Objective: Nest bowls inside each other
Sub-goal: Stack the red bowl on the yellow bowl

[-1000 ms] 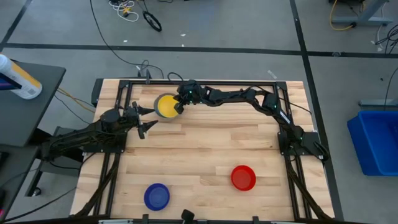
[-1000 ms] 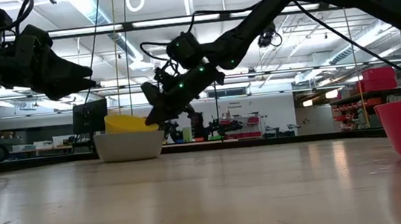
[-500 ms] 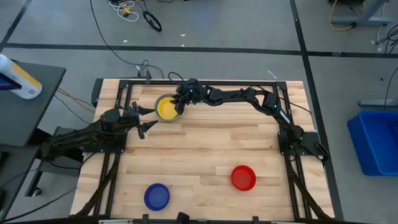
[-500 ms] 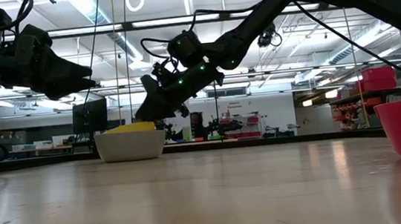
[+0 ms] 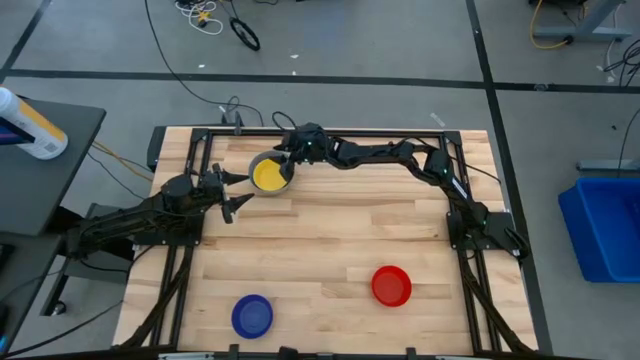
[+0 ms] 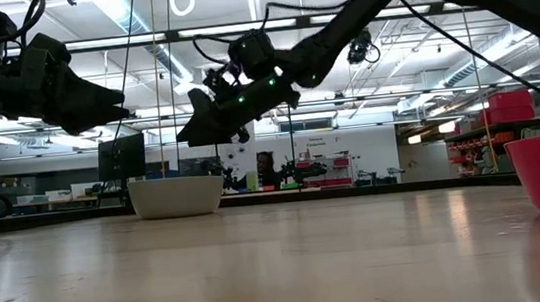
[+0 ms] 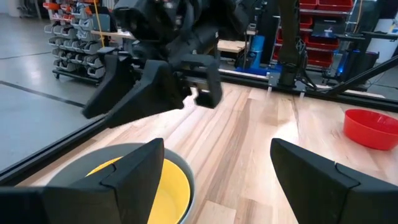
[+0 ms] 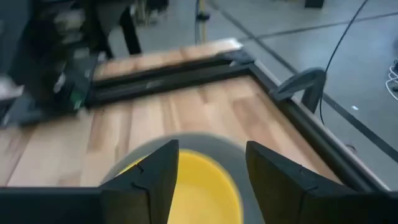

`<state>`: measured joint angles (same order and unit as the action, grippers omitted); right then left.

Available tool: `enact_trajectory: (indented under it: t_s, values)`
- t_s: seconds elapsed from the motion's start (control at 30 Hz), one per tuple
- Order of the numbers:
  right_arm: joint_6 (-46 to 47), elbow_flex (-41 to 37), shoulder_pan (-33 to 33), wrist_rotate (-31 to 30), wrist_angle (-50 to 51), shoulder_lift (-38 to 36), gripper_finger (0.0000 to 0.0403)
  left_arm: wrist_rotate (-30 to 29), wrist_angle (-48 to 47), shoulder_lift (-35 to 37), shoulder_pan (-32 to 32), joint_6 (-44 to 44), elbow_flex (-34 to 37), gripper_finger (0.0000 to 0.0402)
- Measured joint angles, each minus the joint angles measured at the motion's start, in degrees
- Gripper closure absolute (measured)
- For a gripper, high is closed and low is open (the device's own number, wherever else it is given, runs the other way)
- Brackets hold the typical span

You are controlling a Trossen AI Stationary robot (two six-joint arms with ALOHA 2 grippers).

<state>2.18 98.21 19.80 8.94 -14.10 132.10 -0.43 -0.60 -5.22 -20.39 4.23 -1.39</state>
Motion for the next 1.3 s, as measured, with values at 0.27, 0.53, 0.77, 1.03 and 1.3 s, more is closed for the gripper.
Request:
enact_trajectory:
  t_s: [0.27, 0.53, 0.77, 1.03, 1.3]
  values:
    - [-10.1, 0.0, -9.3, -6.2, 17.5, -4.2, 0.0220, 0.0, -0.6, 0.0, 0.0, 0.0, -0.1, 0.0097]
    - [-9.8, -13.8, -19.0, -17.8, 19.4, -14.7, 0.0205, 0.0, -0.9, 0.0, 0.0, 0.5, -0.1, 0.0097]
    - [1.1, -35.7, -24.9, -28.5, 18.3, -31.8, 0.0197, -0.1, -0.9, 0.0, 0.0, 0.9, -0.1, 0.0097]
    - [20.8, -53.9, -34.8, -34.8, 18.2, -47.6, 0.0200, -0.6, -0.8, 0.0, 0.0, 0.4, -0.1, 0.0097]
    - [42.2, -58.2, -48.4, -40.5, 26.9, -52.8, 0.0197, -0.7, -0.8, 0.0, 0.0, -0.2, -0.1, 0.0097]
